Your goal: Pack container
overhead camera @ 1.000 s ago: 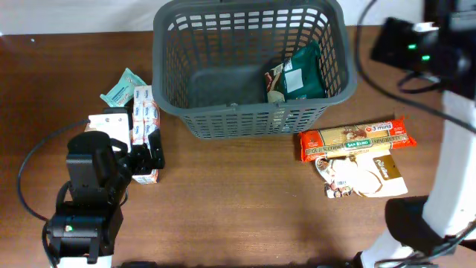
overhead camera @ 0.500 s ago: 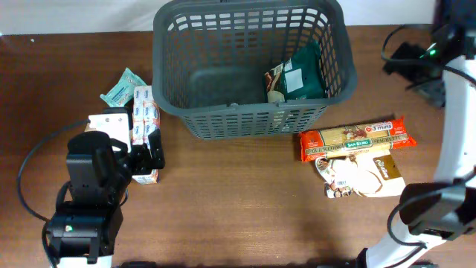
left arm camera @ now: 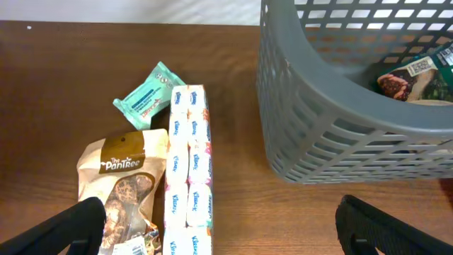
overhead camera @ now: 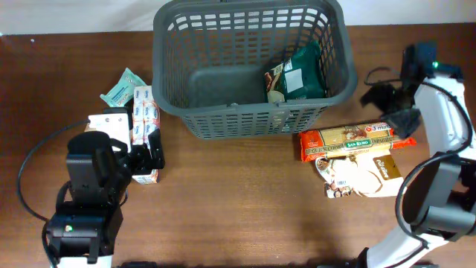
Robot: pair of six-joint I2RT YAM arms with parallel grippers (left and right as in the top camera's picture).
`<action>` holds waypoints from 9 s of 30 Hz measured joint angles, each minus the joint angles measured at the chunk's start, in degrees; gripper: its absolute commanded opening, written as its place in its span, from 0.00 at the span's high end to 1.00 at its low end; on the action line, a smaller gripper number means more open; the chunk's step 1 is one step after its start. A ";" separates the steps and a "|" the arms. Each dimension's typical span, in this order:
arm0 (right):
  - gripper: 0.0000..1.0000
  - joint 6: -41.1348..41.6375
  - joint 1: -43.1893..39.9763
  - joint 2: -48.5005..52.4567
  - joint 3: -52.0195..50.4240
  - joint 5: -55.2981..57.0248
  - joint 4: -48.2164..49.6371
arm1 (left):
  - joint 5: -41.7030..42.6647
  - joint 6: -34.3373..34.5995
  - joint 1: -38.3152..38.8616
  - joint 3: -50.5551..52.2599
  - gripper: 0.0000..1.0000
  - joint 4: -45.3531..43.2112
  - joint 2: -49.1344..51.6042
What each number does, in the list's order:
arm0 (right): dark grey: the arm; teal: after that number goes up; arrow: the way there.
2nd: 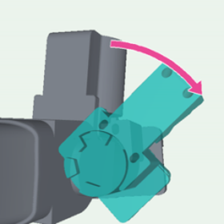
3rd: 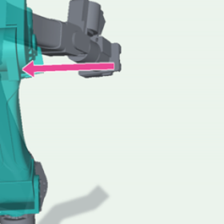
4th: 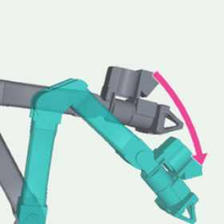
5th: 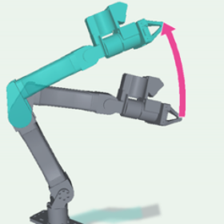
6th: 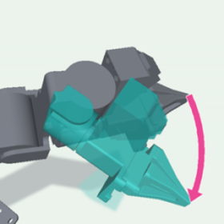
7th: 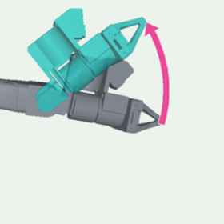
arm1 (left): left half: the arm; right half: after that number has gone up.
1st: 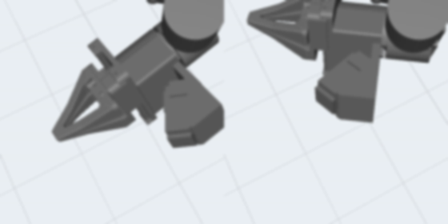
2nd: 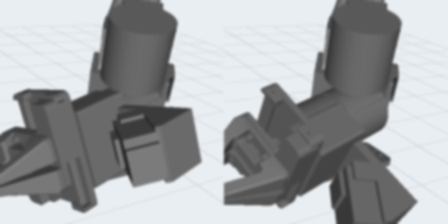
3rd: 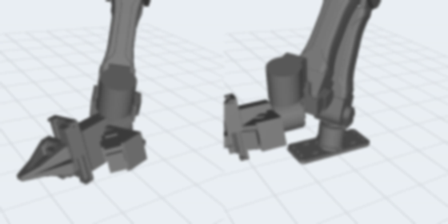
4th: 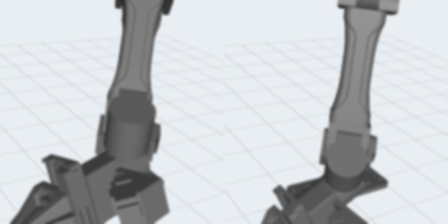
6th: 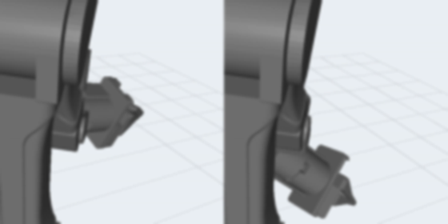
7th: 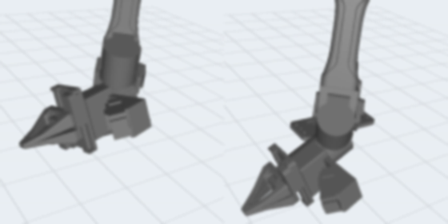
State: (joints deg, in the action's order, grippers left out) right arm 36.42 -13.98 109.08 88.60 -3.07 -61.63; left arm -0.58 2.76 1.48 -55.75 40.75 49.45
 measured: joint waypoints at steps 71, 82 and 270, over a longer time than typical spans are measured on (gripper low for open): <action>0.96 -11.10 0.24 1.25 42.60 -6.19 -8.74 | 0.66 0.00 0.00 0.00 0.01 -0.04 0.00; 0.97 -34.23 16.50 1.25 61.13 -3.63 -10.16 | 0.66 0.00 0.00 -0.02 0.01 -0.02 0.00; 0.67 -45.53 18.67 18.93 60.15 3.41 -22.36 | 0.61 -3.02 0.00 -0.04 0.01 -2.80 0.00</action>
State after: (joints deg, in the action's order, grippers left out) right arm -9.10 4.69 128.01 148.75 0.34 -83.99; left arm 0.03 -0.25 1.48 -55.79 37.95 49.45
